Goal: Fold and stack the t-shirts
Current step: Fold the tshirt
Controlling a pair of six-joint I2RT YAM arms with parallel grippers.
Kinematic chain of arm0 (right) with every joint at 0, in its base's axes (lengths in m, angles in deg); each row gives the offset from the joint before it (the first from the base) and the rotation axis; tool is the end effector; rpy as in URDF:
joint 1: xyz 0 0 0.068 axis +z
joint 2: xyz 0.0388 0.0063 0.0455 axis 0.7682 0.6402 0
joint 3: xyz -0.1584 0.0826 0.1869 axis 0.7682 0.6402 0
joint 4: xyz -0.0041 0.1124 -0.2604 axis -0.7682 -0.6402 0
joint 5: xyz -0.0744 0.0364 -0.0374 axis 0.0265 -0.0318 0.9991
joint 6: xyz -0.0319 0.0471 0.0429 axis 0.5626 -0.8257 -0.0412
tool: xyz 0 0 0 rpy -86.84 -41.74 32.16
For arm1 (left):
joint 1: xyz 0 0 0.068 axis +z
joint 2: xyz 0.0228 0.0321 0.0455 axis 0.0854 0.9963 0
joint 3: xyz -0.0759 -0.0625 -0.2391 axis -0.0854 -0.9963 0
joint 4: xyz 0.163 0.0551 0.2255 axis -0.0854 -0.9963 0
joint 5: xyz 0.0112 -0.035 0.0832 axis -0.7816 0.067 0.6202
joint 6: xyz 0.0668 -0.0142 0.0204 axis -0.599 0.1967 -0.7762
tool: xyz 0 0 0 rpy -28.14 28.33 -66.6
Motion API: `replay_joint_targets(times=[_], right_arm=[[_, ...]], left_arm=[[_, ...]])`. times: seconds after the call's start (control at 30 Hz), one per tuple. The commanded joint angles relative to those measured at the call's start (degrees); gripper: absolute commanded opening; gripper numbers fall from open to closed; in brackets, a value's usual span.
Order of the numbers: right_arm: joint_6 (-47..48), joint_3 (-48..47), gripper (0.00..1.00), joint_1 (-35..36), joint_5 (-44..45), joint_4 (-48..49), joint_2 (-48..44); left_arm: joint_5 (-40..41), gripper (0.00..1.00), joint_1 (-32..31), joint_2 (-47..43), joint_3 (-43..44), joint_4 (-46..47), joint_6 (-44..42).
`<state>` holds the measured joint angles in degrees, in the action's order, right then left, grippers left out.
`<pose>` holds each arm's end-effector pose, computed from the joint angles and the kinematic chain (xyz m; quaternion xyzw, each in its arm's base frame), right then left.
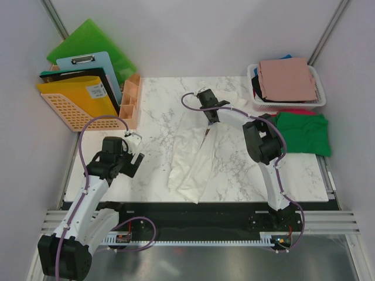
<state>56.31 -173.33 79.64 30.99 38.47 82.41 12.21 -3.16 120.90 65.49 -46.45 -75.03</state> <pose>0.4667 0.2345 0.1155 -0.2332 0.8978 -0.1486 0.3427 0.2094 -0.0255 0.1930 0.2442 0.9075 0.0772 0.3329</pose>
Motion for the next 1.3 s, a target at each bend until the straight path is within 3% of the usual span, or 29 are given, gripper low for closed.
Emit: replay_joint_targets(times=[0.0,0.63,1.27], right_arm=[[-0.85,-0.98,0.00,-0.18,0.56,1.08,-0.89],[0.82,-6.69,0.00,0.08,-0.58,-1.91,-3.36],[-0.76,-13.02,0.04,4.47,-6.38,-8.32,2.44]], left_arm=[[-1.07,0.99,0.23,0.17,-0.38,0.47,-1.41],[-1.33,0.99,0.32,0.87,-0.38,0.56,-1.50],[-1.24,0.99,0.23,1.49,-0.38,0.56,-1.41]])
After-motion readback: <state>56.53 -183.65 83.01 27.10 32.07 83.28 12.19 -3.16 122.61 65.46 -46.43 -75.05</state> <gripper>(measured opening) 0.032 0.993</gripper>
